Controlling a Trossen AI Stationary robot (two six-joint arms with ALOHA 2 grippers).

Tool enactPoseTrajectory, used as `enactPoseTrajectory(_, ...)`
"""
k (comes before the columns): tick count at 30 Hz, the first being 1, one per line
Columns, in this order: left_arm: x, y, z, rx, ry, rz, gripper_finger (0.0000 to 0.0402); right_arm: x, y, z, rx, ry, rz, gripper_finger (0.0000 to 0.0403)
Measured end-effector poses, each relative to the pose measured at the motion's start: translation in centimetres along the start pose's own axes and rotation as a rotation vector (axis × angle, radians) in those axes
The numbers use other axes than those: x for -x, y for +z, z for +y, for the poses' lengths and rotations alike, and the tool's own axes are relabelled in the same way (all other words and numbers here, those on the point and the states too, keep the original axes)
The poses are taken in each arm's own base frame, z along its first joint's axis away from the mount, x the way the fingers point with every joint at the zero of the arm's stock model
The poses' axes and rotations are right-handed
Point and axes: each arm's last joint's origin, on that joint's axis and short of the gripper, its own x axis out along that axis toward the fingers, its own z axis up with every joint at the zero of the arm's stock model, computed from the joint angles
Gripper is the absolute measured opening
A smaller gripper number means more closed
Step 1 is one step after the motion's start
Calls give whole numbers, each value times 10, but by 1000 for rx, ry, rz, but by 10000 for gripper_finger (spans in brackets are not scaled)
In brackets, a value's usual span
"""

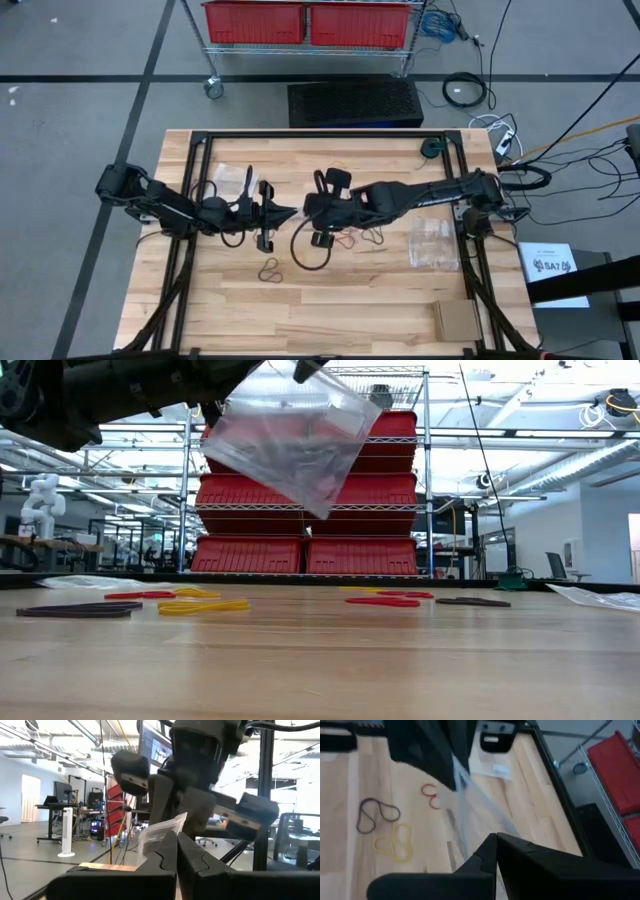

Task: Sort rubber bands
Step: Put the bottom right purple rubber band into the zip bag

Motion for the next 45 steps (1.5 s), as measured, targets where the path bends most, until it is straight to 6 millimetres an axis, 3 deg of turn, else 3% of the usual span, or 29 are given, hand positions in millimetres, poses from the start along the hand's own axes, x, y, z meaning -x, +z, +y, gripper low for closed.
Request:
enactPoseTrajectory(12, 0, -2, 0, -5, -1, 22, 0, -46, -42, 35, 41, 39, -23, 0)
enactPoseTrajectory(21, 0, -4, 0, -8, -2, 40, 0, -17, -84, 23, -136, -22, -235, 0)
enactPoseTrajectory(26, -11, -9, -2, -26, -6, 135, 0, -21, -103, 20, -123, -24, -355, 0)
enactPoseTrajectory(32, -24, -10, -9, -71, -28, 220, 0, -42, -105, 16, -159, 43, -373, 12)
enactPoseTrajectory(45, -24, -9, -11, -80, -33, 217, 0, -81, -101, 27, -178, 185, -486, 138)
